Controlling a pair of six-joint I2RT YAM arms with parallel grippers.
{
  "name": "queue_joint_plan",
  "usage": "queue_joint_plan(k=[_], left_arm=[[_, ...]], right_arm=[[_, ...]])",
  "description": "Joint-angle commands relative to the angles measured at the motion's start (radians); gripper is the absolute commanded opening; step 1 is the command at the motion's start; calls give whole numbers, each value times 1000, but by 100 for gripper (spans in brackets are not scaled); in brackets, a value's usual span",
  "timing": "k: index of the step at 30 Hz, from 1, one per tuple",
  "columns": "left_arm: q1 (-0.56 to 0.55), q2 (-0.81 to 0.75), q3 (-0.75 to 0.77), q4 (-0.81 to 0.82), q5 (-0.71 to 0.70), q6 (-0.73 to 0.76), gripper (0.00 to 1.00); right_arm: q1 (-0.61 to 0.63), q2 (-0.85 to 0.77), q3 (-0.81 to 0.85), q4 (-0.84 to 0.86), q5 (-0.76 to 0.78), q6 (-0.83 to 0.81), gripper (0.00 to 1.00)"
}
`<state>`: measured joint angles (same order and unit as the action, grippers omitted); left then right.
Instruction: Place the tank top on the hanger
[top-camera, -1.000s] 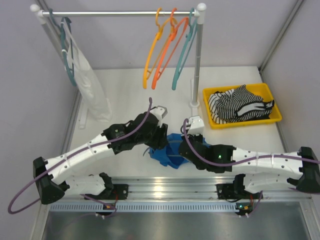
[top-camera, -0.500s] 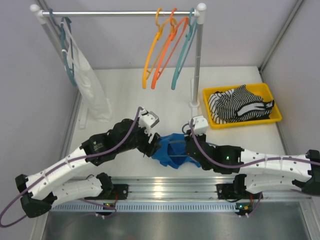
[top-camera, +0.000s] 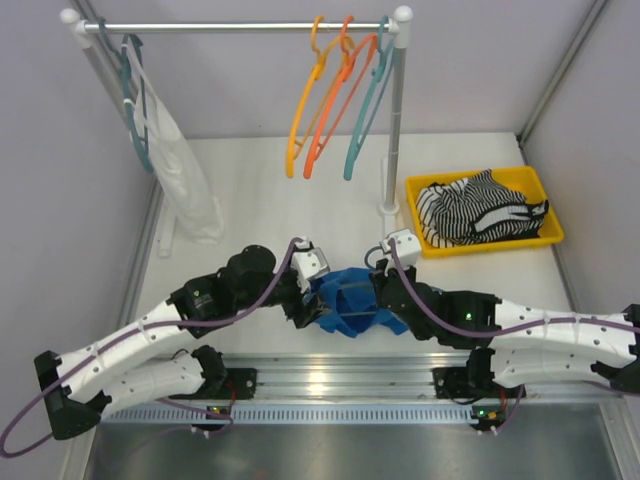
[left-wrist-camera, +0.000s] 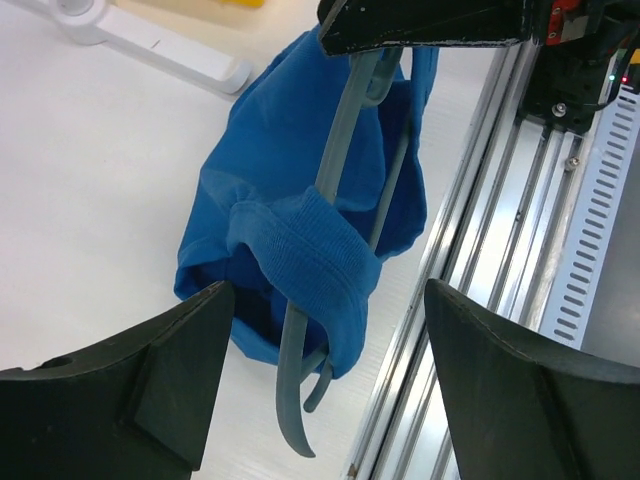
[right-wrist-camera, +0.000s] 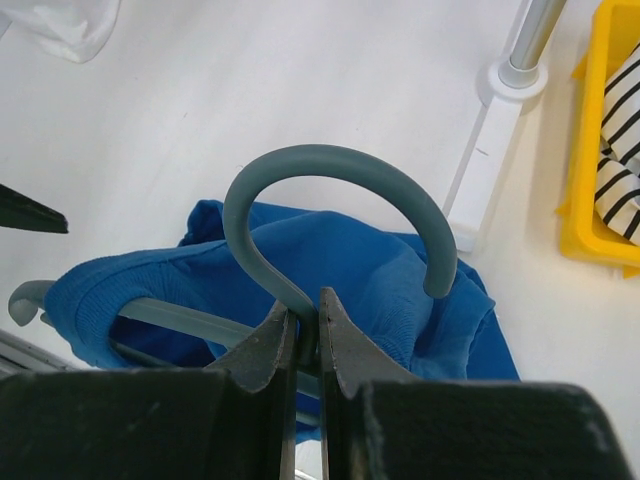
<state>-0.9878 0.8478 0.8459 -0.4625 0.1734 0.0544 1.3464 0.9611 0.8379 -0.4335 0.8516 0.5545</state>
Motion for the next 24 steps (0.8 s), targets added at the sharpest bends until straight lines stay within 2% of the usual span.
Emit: queue_joint_plan(k=[1, 6, 16, 20, 21, 24], left_arm=[[18, 32, -18, 127, 87, 70, 81], [52, 63, -47, 215, 144, 65, 80], [74, 122, -80, 272, 245, 24, 75], [72, 132, -82, 274, 273, -4, 65], [74, 135, -82, 274, 282, -10, 58], [72, 154, -80, 282, 305, -27, 50]], right_arm=[[16, -22, 30, 62, -13, -11, 0], [16, -15, 32, 64, -20, -16, 0], [17, -27, 36, 65, -31, -28, 0], [17, -35, 40, 67, -31, -37, 0], [16, -35, 41, 67, -34, -39, 0], [16, -42, 44, 68, -32, -45, 0]])
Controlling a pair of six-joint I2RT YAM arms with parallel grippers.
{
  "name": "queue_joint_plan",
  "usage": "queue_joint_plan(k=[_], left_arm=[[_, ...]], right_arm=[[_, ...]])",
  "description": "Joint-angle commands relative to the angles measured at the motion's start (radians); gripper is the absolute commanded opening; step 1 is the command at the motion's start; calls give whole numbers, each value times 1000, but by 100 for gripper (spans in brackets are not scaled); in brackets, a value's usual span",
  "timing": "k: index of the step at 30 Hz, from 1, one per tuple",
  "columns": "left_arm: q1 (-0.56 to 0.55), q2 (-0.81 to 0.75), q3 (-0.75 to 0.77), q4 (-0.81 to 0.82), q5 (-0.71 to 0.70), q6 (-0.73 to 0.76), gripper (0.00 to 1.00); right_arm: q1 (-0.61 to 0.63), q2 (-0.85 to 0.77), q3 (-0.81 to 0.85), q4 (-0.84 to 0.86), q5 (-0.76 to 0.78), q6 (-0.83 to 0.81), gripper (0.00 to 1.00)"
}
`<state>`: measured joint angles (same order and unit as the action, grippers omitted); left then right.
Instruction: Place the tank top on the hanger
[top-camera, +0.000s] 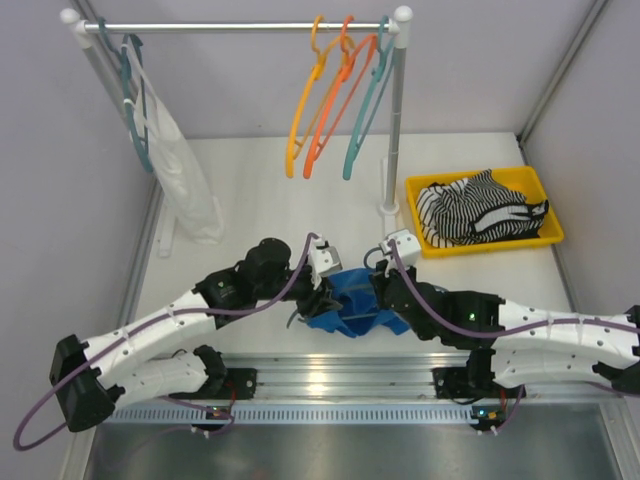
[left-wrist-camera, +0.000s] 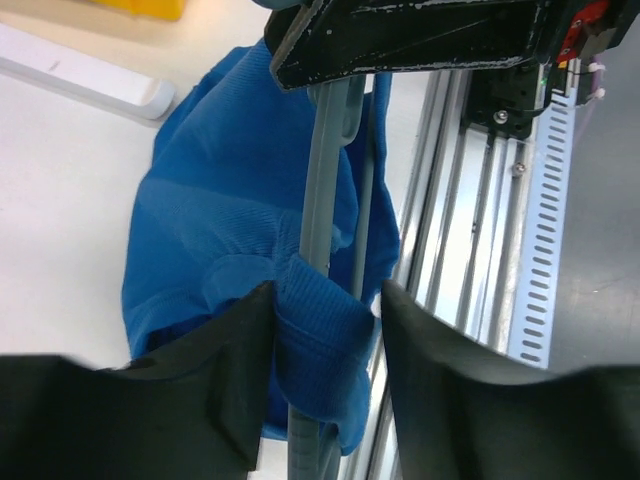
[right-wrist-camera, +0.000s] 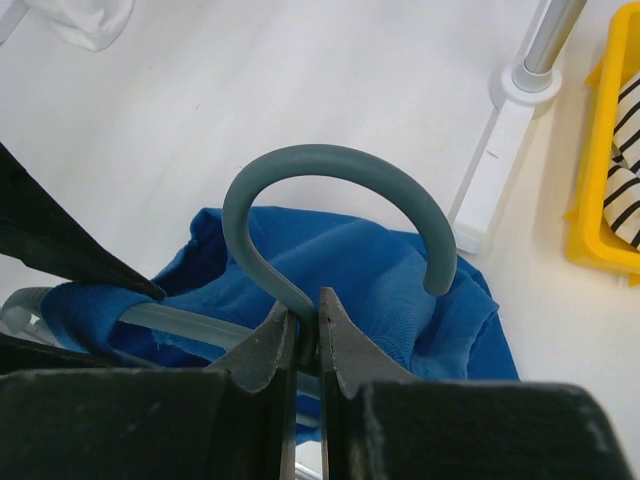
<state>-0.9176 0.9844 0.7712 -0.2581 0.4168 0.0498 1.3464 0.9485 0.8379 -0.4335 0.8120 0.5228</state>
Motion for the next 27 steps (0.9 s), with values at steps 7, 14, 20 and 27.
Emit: queue_joint_plan(k=[7, 14, 20, 27], left_arm=[[2, 63, 16, 76, 102, -42, 18], [0, 62, 43, 74, 76, -103, 0], [0, 16, 2, 121, 19, -157, 0], [-15, -38, -53, 164, -93, -200, 0]], right_arm=[[16, -43, 46, 58, 6, -18, 0], [16, -56, 55, 49, 9, -21, 0], [16, -53, 86, 27, 9, -26, 2], [17, -48, 121, -8, 19, -21, 38]])
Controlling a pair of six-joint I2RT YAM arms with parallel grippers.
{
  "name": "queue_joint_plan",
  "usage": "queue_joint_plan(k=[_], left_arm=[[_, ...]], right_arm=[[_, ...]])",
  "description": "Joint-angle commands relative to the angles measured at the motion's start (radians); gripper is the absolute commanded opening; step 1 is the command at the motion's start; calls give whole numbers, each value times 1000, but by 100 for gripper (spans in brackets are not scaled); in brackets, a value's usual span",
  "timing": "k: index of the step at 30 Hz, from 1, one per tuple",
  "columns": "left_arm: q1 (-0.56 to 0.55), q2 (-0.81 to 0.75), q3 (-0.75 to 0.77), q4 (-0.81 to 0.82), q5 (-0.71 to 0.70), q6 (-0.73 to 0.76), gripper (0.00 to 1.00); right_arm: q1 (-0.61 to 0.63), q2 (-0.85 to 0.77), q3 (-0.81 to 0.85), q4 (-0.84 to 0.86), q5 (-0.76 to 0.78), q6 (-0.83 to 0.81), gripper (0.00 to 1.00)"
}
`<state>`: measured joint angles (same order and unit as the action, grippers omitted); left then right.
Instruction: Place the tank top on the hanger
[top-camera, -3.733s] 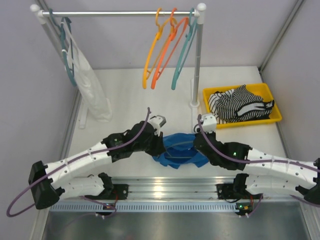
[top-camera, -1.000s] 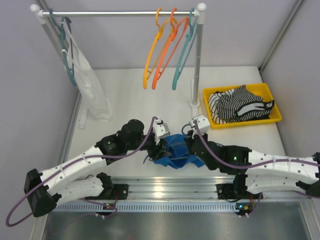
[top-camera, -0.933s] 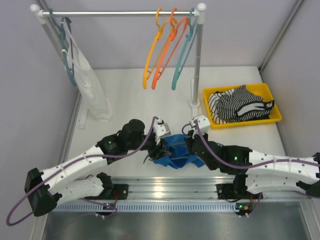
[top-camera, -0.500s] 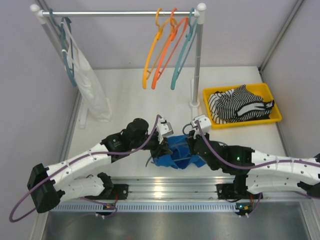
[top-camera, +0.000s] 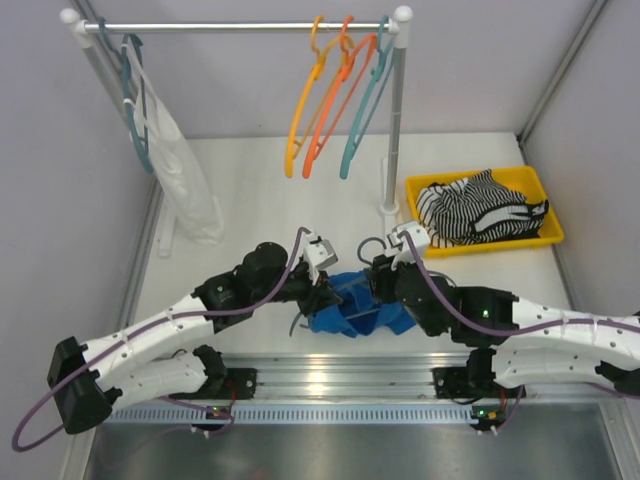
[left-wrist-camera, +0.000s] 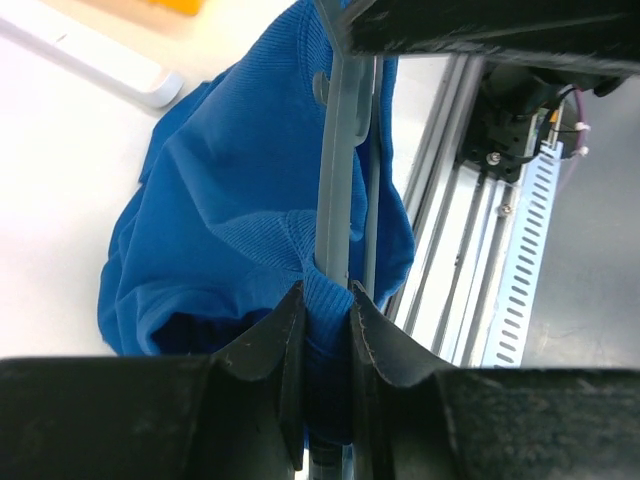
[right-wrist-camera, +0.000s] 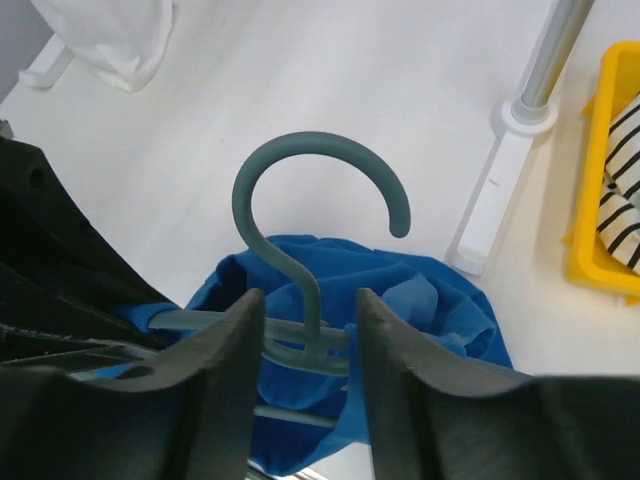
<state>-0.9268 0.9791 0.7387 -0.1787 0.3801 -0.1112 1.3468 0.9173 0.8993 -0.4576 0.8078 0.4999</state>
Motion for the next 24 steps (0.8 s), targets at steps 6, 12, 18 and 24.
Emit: queue_joint_plan(k=[6, 12, 18, 24], left_arm=[[-9, -77, -48, 87, -116, -53, 0], [-10, -112, -53, 67, -182, -59, 0], [-10, -166, -48, 64, -179, -67, 0], [-10, -195, -10, 25, -149, -56, 0]], right_arm=[[15, -55, 92, -61, 45, 31, 53], [17, -132, 89, -170, 7, 114, 47], [14, -155, 40, -207, -55, 144, 46], [-15, -166, -3, -147, -87, 103, 45]])
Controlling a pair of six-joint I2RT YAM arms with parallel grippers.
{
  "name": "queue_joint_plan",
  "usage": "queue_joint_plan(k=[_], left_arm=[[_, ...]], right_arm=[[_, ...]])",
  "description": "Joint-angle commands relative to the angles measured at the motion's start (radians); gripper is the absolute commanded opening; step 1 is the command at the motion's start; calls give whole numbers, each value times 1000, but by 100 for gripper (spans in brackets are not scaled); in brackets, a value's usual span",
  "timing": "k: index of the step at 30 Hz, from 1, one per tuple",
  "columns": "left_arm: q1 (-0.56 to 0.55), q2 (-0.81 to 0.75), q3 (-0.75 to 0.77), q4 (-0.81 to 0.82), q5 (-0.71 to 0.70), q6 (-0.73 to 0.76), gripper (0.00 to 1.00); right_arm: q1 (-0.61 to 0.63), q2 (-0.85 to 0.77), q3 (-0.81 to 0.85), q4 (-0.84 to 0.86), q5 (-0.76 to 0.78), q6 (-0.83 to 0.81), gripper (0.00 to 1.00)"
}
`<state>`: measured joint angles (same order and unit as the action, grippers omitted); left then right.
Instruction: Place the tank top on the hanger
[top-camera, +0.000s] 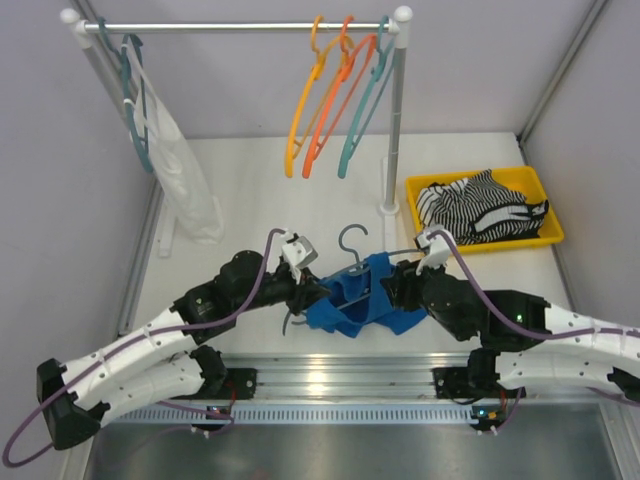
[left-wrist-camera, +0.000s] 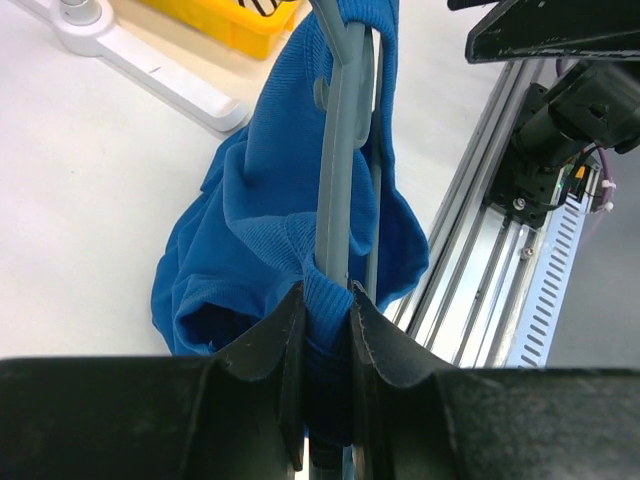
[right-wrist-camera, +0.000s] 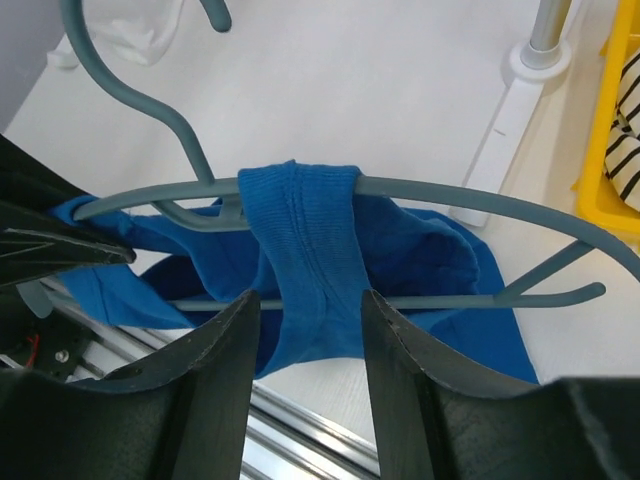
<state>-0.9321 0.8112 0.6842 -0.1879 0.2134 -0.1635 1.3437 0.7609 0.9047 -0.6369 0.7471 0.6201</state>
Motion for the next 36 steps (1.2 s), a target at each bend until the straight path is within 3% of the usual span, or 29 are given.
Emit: queue_joint_plan(k=[1, 10, 16, 22, 29, 36], left_arm=[[-7, -27, 58, 25, 23, -2, 0], [-7, -61, 89, -10, 57, 4, 0], [-5, -75, 104, -31, 58, 13, 0], [-5, -95, 129, -88, 32, 33, 0], [-7, -127, 159, -143, -5, 58, 0], [-7, -147, 199, -168, -20, 70, 0]], right_arm=[[-20, -9, -13, 42, -40, -28, 45], [-107, -17, -38, 152, -156, -131, 50], [-155, -29, -52, 226, -261, -145, 31], [-170, -37, -6, 192, -241, -137, 8], [-179, -66, 98, 92, -195, -125, 1], [-179, -64, 132, 66, -187, -131, 0]])
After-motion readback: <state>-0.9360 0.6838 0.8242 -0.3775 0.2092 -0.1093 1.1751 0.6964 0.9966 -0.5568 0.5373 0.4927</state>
